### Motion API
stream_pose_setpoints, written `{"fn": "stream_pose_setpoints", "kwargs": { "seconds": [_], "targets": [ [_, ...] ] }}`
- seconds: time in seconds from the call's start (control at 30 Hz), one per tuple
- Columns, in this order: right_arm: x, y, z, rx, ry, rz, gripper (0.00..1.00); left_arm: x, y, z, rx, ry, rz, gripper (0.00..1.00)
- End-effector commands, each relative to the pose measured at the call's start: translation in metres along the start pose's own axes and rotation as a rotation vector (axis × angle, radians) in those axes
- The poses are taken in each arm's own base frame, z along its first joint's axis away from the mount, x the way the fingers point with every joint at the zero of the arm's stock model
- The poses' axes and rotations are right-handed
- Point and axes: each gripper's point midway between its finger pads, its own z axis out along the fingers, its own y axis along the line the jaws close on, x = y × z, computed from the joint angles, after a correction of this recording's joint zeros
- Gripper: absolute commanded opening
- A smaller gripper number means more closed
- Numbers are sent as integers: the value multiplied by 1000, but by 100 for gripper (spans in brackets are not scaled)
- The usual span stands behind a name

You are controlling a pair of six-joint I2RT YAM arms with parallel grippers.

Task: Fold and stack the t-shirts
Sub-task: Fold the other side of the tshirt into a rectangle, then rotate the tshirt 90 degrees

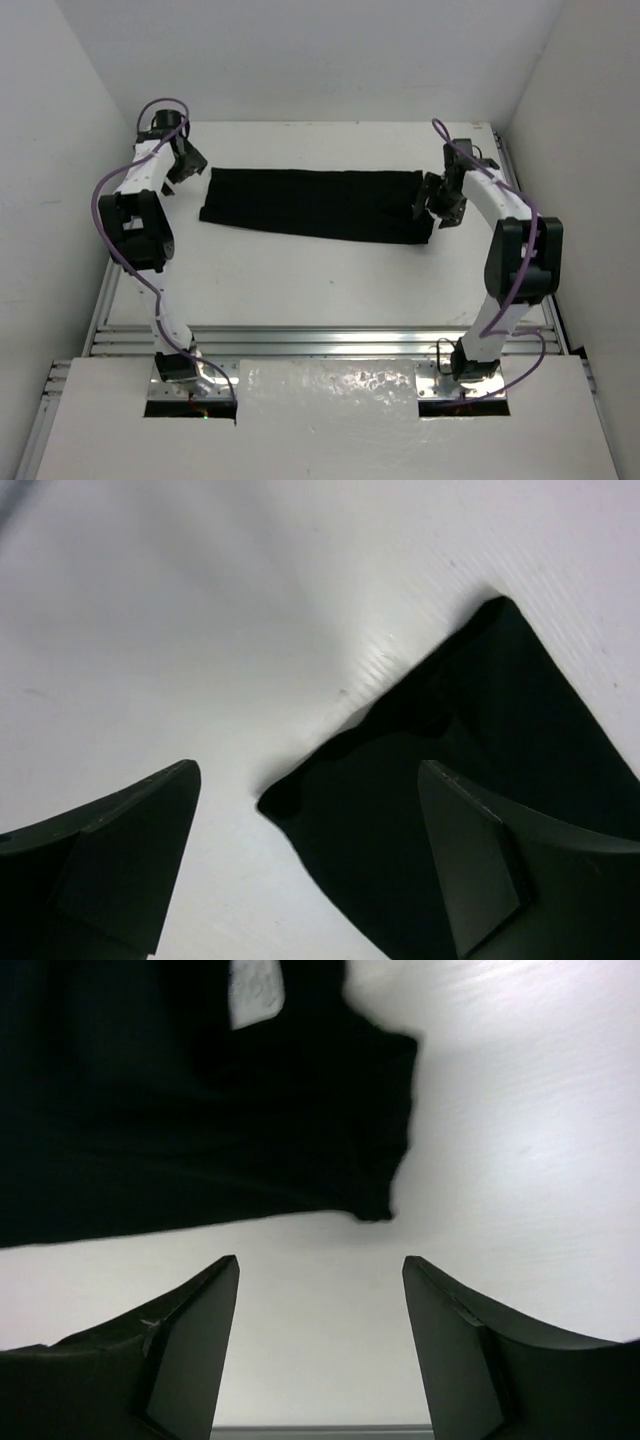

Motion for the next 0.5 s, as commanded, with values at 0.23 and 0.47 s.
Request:
{"fn": "stream_pose_setpoints", "kwargs": {
  "seconds": [0.23,0.47],
  "targets": [
    [-30,68,19,-204,-142,57,0,26,-62,39,237,101,80,86],
    [-57,80,44,-193,-63,-15,0,36,-44,45,145,112,84,87]
  ]
}}
